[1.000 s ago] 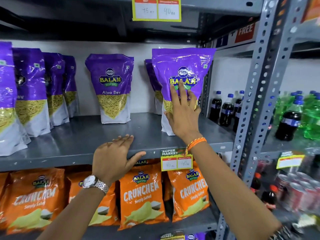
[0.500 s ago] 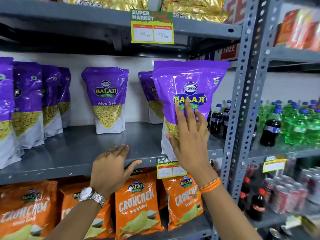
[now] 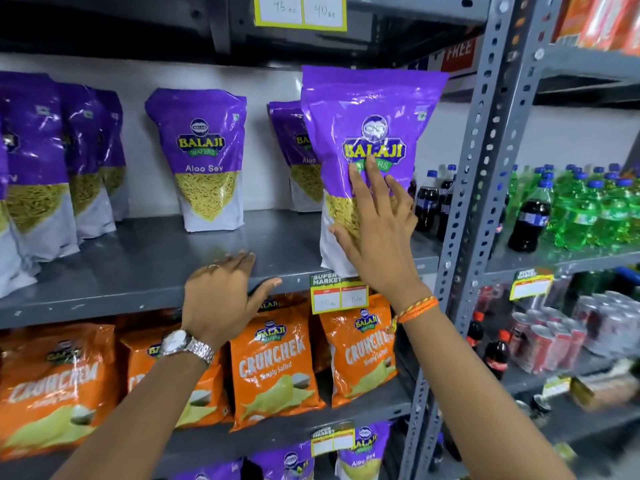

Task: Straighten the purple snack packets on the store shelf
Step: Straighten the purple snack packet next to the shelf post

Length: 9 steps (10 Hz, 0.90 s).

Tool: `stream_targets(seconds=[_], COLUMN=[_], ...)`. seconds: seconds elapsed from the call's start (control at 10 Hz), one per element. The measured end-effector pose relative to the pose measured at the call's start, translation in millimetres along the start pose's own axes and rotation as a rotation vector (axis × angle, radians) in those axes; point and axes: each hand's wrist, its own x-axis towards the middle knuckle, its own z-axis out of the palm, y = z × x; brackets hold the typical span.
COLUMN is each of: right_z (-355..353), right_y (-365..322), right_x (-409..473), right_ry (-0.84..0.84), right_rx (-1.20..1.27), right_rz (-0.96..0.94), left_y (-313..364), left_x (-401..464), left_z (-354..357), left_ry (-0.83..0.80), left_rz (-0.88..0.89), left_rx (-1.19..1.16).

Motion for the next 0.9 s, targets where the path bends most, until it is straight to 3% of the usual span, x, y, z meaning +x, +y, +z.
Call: stream_targets(seconds=[0.4, 0.9], right_z=[20, 29], right_y=[12, 18], right_x=[20, 25], right_ry=[-0.097, -0.091], right_rx=[-0.001, 0.046], right_rz=[0.055, 0.044], left_y=[0, -2], left_x=[1, 0], left_z=[0, 4], left_ry=[0.016, 0.022], left_rz=[0.005, 0.012], left_rx=[0.003, -0.002])
